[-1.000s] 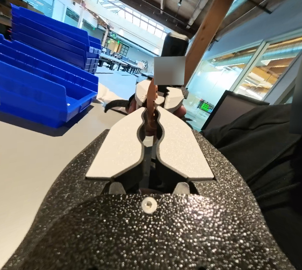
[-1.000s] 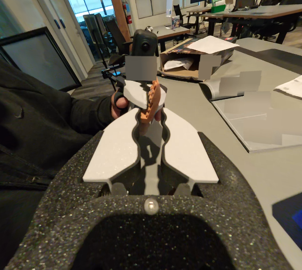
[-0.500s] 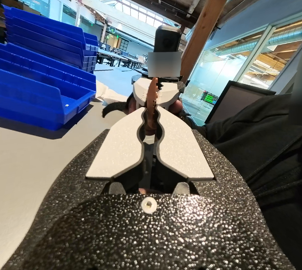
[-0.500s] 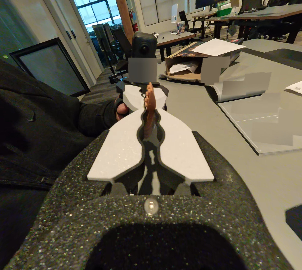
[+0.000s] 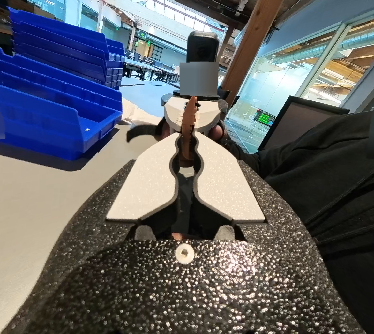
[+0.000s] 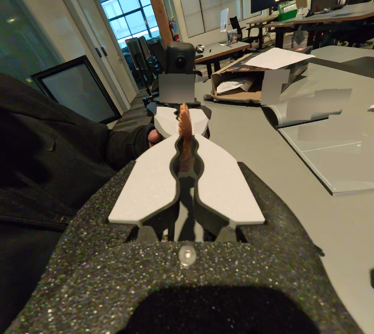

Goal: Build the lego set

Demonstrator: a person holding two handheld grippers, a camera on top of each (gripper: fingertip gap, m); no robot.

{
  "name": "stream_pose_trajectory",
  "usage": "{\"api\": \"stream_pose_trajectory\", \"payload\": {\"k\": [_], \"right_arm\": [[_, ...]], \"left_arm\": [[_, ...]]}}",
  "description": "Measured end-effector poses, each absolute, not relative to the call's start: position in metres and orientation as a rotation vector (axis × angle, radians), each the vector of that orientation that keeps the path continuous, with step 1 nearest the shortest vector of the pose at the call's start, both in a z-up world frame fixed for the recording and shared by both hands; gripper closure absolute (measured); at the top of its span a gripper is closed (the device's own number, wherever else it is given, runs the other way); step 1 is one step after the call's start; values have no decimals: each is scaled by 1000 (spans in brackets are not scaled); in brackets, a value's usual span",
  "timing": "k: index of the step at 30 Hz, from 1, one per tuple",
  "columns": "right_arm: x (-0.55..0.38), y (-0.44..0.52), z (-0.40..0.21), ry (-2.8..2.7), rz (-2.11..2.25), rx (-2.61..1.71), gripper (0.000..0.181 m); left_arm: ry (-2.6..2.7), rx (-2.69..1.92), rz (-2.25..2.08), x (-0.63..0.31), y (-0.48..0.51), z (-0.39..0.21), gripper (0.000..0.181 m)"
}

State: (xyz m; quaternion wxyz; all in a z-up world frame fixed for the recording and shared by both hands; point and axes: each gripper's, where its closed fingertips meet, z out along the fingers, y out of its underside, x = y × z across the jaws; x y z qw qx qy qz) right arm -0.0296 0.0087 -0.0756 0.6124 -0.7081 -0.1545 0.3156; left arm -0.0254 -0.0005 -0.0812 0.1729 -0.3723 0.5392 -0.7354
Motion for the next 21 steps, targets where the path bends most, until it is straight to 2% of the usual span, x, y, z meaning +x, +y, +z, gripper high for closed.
{"api": "stream_pose_trajectory", "payload": {"k": [1, 4, 8, 14, 19, 21], "right_arm": [[-29, 9, -76, -351, 736, -1628, 173], [-27, 7, -71, -331, 791, -1592, 150], [-26, 8, -68, -312, 799, -1571, 147], [-30, 10, -69, -310, 807, -1563, 151], [-30, 8, -67, -327, 797, -1550, 169], [-31, 7, -66, -338, 789, -1542, 170]], "left_arm": [[1522, -1065, -2090, -25, 0, -81, 173], [1486, -1091, -2093, -22, 3, -80, 173], [1505, -1076, -2043, -22, 5, -80, 173], [1551, -1046, -1994, -22, -2, -82, 173], [1566, -1040, -1974, -22, -5, -84, 173], [1565, -1039, -1973, -22, -6, -84, 173]]}}
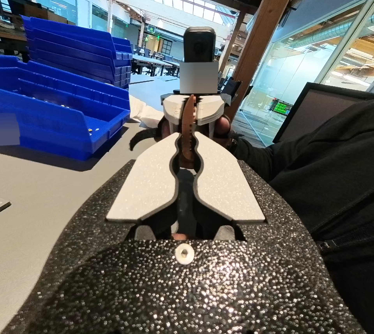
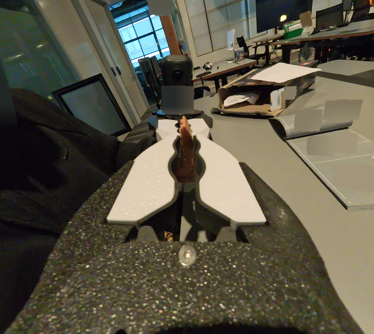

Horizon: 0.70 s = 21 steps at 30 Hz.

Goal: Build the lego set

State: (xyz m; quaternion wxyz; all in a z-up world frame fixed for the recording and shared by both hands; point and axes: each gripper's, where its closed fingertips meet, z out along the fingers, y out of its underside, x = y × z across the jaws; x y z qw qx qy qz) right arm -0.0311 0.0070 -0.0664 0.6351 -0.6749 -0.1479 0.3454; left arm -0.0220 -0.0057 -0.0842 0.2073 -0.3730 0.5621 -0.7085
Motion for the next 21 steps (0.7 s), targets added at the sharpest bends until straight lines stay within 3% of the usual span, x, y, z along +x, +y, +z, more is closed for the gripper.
{"api": "stream_pose_trajectory", "payload": {"k": [13, 16, 21], "right_arm": [[-33, 4, -66, -395, 760, -1511, 170], [-27, 5, -69, -408, 701, -1526, 146], [-13, 3, -77, -553, 369, -1596, 139]], "left_arm": [[1575, -1016, -1932, -23, -8, -83, 173], [1551, -1033, -1888, -21, -2, -82, 173], [1629, -1066, -1578, -17, 18, -94, 173]]}}
